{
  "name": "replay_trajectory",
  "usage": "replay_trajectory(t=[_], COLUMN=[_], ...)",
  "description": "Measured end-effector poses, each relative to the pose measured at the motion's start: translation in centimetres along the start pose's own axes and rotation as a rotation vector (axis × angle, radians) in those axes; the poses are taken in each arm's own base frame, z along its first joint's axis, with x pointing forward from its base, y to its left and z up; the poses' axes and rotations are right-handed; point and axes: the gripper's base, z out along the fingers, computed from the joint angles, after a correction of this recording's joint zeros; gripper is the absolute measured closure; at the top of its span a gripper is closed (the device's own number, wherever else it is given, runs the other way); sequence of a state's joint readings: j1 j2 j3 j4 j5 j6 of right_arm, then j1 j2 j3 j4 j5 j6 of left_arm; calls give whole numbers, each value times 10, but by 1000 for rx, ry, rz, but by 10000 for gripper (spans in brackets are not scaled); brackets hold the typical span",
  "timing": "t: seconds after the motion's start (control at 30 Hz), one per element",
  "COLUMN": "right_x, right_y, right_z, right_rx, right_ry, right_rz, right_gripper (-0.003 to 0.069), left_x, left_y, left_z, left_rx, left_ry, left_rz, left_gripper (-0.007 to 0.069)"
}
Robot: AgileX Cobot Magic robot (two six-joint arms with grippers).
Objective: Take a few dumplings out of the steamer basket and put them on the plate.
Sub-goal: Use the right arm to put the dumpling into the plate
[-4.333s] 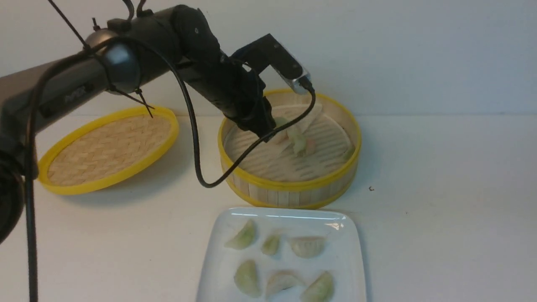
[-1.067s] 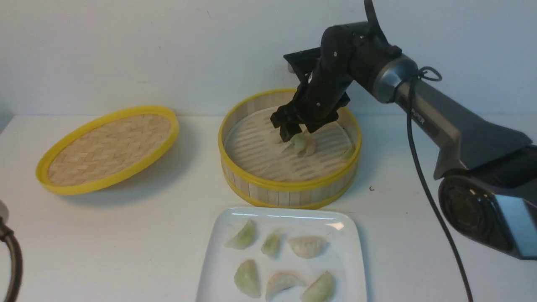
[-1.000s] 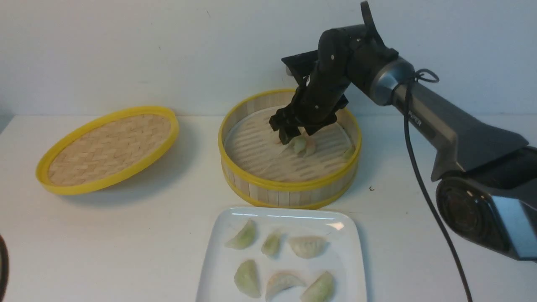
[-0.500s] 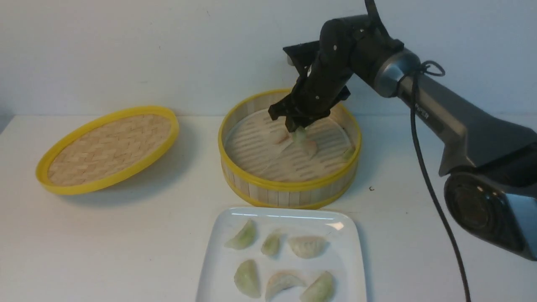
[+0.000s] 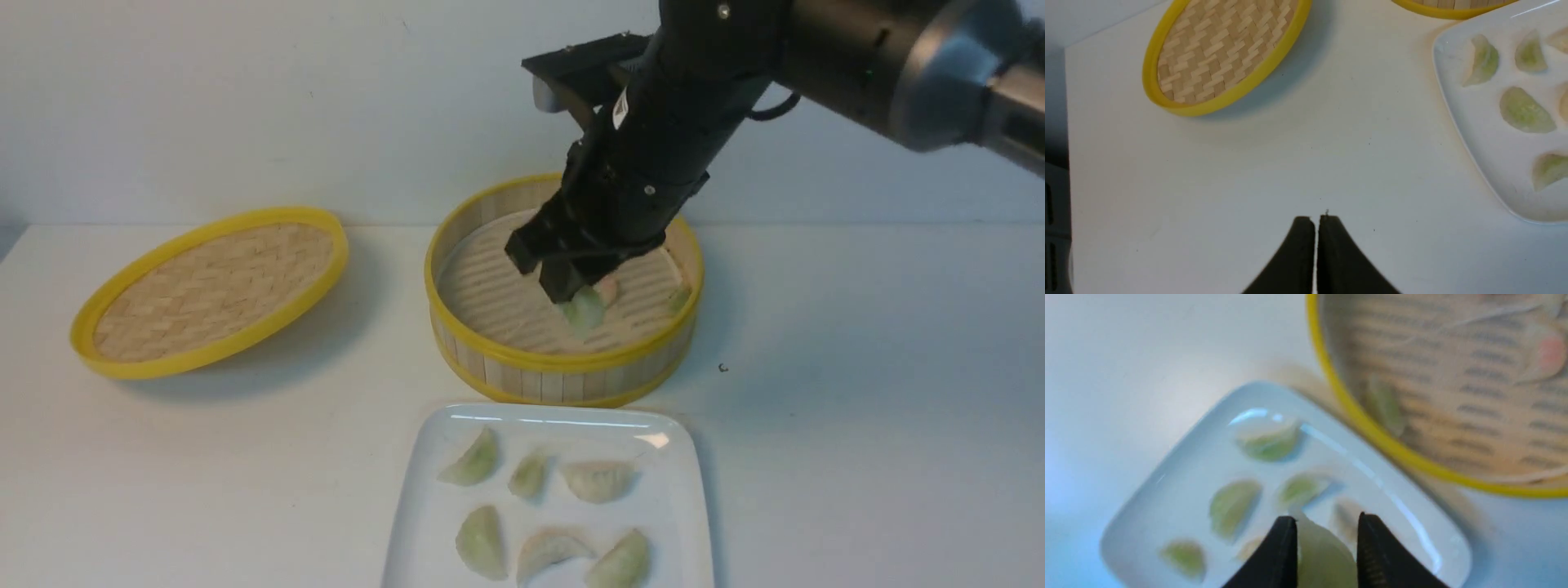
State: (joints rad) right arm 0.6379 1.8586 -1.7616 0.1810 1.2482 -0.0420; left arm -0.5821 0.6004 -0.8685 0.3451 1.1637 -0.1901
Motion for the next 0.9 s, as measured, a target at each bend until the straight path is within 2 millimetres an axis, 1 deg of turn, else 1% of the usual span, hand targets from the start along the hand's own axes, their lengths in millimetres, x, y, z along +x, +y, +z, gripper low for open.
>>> replay_trajectory(t=[0.03,0.07,0.1,0.13,0.17,0.2,0.23,0.3,0.33,0.43,0.57,0.67,0.7,0.77,0.83,0.9], right_x=[17,33,43,61,71,85,95,104,108,111,111,113,115,116,117,117], right_y=[11,20,25,31,37,41,44,45,43,39,40,42,44,44,44,44], right_z=[-2,1,5,16,24,39,53,68,78,97,116,124,129,132,132,131], right_rx=[-26,-51,-67,-97,-118,-142,-157,-165,-162,-146,-144,-145,-142,-133,-128,-126], right_ry=[35,77,103,159,172,202,196,190,178,153,144,157,167,177,180,180], right_rz=[-9,-13,-13,-3,3,28,54,86,108,136,163,164,160,144,140,139], right_gripper=[486,486,486,486,486,486,486,486,486,486,482,459,427,377,309,277], left_x=[-2,-3,-4,-6,-7,-9,-10,-11,-11,-11,-11,-11,-11,-11,-11,-11], left_y=[0,-1,-1,-1,-1,-2,-2,-2,-2,-3,-3,-2,-2,-2,-2,-2], left_z=[0,0,0,0,0,0,-1,-1,-1,-1,-1,-1,-1,-1,-1,-1], left_rx=[4,7,9,12,15,18,21,24,25,28,27,25,24,24,25,25], left_ry=[-21,-37,-48,-64,-78,-95,-107,-118,-123,-123,-123,-124,-124,-124,-124,-124], left_rz=[0,0,0,0,0,0,-3,-3,-3,-6,-5,-4,-6,-8,-9,-9], left_gripper=[631,631,631,631,631,631,631,631,631,631,631,631,631,631,631,631])
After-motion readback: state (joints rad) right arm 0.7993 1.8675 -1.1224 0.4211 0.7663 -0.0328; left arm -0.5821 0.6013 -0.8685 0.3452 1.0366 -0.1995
